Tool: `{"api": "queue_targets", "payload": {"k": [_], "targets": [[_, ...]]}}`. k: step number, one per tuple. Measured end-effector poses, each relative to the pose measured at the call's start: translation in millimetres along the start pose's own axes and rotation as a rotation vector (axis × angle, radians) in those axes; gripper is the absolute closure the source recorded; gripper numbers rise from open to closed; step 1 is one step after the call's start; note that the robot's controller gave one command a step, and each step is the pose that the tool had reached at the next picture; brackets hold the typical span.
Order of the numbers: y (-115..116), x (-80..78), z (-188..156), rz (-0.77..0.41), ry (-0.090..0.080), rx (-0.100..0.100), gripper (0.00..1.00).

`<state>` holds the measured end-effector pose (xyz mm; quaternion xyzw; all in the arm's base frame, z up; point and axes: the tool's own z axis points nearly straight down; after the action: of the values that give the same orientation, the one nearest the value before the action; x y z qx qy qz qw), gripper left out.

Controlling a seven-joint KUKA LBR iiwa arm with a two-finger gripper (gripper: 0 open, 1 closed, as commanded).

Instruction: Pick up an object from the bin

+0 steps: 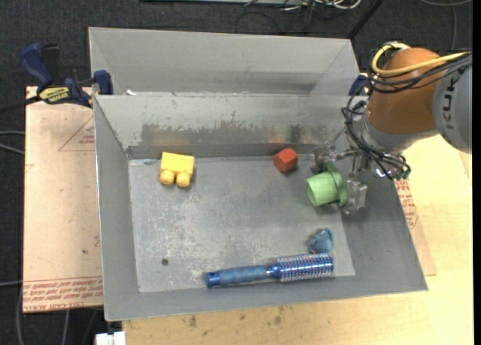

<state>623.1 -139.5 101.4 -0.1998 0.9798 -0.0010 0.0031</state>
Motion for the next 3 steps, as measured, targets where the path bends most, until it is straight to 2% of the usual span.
{"api": "queue_targets", "payload": {"k": [1, 2, 3], "targets": [[4, -12.3, -3, -0.171, 0.001, -0.002, 0.00], [-3, -8.5, 31, -0.270, -0.001, -0.015, 0.00], [-1, -10.2, 31, -0.268, -0.005, -0.017, 0.00]]}}
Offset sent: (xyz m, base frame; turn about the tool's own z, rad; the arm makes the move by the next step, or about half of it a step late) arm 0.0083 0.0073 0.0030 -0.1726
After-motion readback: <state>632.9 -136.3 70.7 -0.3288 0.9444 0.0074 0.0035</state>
